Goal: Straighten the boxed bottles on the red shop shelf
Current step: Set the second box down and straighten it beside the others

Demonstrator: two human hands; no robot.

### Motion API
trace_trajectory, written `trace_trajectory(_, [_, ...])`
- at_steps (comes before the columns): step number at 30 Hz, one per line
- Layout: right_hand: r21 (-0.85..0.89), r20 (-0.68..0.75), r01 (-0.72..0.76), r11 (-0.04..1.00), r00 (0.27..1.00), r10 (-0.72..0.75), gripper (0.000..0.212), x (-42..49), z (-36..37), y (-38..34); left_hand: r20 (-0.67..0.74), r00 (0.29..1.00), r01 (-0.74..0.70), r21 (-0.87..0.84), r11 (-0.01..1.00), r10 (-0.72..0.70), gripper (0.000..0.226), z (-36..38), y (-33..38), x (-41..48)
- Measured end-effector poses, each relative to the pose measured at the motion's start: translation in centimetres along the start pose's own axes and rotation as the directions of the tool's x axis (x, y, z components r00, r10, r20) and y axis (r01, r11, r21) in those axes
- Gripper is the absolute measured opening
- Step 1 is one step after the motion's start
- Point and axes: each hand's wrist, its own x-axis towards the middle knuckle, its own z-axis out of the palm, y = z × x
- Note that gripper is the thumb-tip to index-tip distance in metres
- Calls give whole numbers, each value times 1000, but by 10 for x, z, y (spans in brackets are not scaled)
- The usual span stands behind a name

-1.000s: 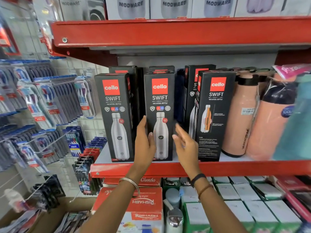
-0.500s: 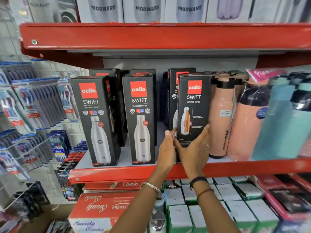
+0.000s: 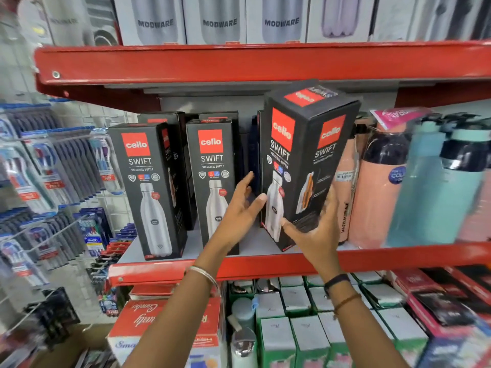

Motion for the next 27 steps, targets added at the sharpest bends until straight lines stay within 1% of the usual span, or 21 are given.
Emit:
trace_trajectory(2, [130,98,-9,991,995,-4,109,9,-7,-4,82,996,-21,13,1000,20,58,-6,6,4])
trace_trajectory(4, [235,203,-17,972,979,-32,106,17,-13,-10,140,986,-91,38,995,85,52,-7,10,5])
trace_trajectory(6, [282,289,-44,958,956,-42,98,24,-19,-13,113,983,-151,33,988,146,44,-4,9,4])
trace_trajectory(9, [263,375,-94,960,927,-12,81,31,-26,-6,29,982,-185,53,981,184,47,5,-1,3])
trace_trajectory(12, [209,388,-141,968,920,50,59,33,-28,5,-69,979,-181,135,974,192,55,18,-24,3])
trace_trajectory(14, [178,382,-131,975,923,54,53,32,-27,11,-141,971,-167,168,972,192,57,27,-41,4])
trace_trajectory(17, [150,387,-129,980,920,62,57,32,-21,17,-192,970,-119,166,979,151,56,35,-59,6])
trace_trajectory(20, [132,391,-159,978,916,96,59,35,-14,27,-218,970,-77,146,986,108,52,39,-65,9])
trace_trajectory(23, [102,388,-164,981,915,112,57,37,-7,40,-246,966,-33,182,983,78,52,41,-73,15])
trace_trajectory(27, [47,341,-153,987,931,128,56,39,0,56,-234,969,-14,240,971,72,48,41,-86,24])
